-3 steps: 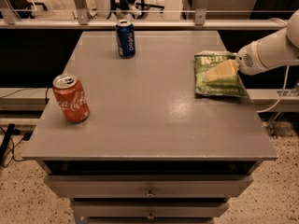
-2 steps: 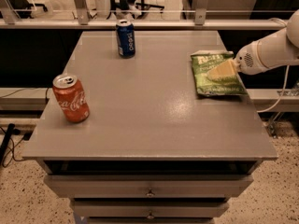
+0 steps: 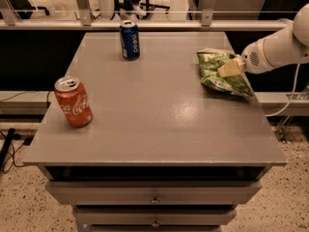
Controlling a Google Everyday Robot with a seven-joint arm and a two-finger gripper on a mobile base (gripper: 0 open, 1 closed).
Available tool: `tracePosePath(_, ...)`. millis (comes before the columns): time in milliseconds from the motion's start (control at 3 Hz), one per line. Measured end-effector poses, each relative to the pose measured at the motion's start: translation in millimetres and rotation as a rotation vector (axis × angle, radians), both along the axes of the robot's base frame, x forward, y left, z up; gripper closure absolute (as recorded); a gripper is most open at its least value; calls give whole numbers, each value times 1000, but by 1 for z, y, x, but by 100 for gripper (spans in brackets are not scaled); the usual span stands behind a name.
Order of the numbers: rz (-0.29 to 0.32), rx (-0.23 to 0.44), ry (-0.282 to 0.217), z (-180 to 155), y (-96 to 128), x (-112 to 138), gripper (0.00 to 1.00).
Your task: Move green jalapeno chip bag near pepsi can
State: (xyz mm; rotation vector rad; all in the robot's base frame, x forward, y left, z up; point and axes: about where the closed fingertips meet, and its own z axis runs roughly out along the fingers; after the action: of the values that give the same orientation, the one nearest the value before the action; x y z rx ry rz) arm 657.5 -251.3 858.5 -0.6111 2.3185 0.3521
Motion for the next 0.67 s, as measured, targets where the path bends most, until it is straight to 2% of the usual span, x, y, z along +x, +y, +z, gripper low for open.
tracePosePath(333,6,25,-61,38,29,8,100)
tracePosePath(667,-37,84,-153,90,65,6,100)
